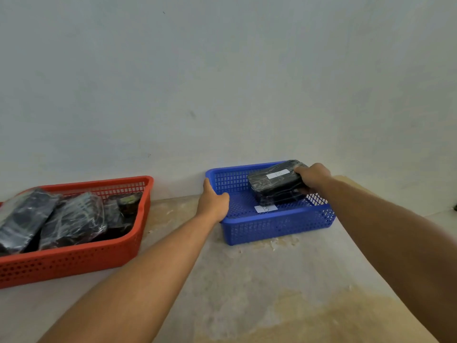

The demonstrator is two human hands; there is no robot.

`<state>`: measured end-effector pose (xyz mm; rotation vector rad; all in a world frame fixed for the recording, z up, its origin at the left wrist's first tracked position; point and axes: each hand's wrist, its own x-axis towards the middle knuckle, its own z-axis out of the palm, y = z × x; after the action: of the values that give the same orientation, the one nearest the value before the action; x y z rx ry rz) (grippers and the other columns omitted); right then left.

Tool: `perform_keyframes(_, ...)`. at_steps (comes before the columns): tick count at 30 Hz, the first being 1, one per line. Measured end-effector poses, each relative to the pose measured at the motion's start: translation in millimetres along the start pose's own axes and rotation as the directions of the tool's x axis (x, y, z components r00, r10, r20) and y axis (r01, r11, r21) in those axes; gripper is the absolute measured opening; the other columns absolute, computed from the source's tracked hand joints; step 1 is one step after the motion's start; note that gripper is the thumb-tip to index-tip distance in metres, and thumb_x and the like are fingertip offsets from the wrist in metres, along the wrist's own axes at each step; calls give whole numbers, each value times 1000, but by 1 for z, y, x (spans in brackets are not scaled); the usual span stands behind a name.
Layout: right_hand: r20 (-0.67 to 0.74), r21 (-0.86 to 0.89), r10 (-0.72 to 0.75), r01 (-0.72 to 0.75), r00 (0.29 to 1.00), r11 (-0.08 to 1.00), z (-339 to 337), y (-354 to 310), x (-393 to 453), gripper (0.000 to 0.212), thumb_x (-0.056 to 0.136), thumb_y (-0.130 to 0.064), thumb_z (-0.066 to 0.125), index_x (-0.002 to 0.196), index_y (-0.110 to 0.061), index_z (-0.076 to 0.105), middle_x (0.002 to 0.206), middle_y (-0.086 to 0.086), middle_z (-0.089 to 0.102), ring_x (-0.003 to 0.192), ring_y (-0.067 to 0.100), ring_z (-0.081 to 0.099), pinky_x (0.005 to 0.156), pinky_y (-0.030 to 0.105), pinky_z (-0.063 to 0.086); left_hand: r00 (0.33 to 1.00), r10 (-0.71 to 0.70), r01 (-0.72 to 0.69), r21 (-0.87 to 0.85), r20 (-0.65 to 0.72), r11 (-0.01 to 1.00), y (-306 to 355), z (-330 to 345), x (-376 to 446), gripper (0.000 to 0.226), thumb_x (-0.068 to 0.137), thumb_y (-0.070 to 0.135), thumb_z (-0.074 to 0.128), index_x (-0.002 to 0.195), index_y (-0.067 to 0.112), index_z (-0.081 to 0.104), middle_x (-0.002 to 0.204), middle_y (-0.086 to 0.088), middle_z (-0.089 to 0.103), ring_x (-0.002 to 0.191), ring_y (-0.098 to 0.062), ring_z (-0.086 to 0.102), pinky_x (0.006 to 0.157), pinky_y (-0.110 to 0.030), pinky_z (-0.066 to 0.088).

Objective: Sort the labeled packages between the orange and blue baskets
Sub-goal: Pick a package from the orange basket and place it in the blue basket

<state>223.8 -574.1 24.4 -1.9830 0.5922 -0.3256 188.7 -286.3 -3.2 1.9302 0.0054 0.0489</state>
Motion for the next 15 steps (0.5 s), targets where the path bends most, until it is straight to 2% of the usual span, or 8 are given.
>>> perform_keyframes(2,-30,-214,-72,63,997,975,-2,0,4,36,90,-39,57,85,-3,61,83,15,66,47,27,66,40,32,53,1000,4,-3,33,-14,999,-4,2,3,69,88,9,44,151,26,23,130,-7,58,107,-28,60,92,-45,51)
perform_keyframes(5,0,-634,-197,152,980,758,-4,1,5,44,91,-48,47,96,-6,57,85,11,63,65,26,59,60,35,49,999,15,-12,69,-37,998,-8,2,5,72,89,6,40,154,28,17,139,-7,53,115,-29,56,97,-45,48)
perform_keyframes(7,2,-764,-273,178,962,620,-4,-5,-1,56,91,-57,44,114,-7,55,95,11,61,79,29,59,66,36,42,999,19,-15,72,-46,997,-8,2,5,71,90,5,38,154,28,18,140,-6,52,115,-29,56,97,-45,48)
perform_keyframes(9,23,-812,-414,259,910,523,0,-16,-11,74,89,-70,41,130,-9,48,121,16,59,100,36,62,72,41,47,999,28,-24,72,-43,997,-9,3,5,68,90,5,38,152,27,22,136,-6,55,112,-29,57,95,-46,49)
perform_keyframes(10,91,-799,-463,342,882,494,4,-23,-17,84,86,-77,40,137,-12,44,133,17,53,110,38,60,79,46,50,999,34,-31,71,-43,997,-9,3,5,67,90,5,39,151,26,24,134,-6,56,111,-29,58,94,-47,49)
perform_keyframes(11,195,-747,-468,439,862,499,10,-30,-25,94,79,-85,40,142,-15,40,141,15,46,119,39,55,88,49,50,998,43,-40,69,-44,997,-8,3,5,65,90,5,39,150,26,26,132,-6,58,109,-29,59,93,-46,50)
perform_keyframes(13,403,-631,-388,559,829,538,20,-40,-39,109,64,-93,48,148,-24,37,149,11,39,129,38,47,101,53,46,997,64,-61,64,-47,996,-9,3,5,62,90,4,40,148,24,30,126,-6,61,104,-27,60,92,-46,50)
perform_keyframes(15,519,-663,-322,611,792,434,30,-40,-47,107,63,-84,62,151,-28,33,151,7,37,132,36,44,103,54,43,997,58,-55,64,-42,996,-9,2,4,62,89,5,40,148,23,30,128,-7,60,106,-27,60,93,-47,50)
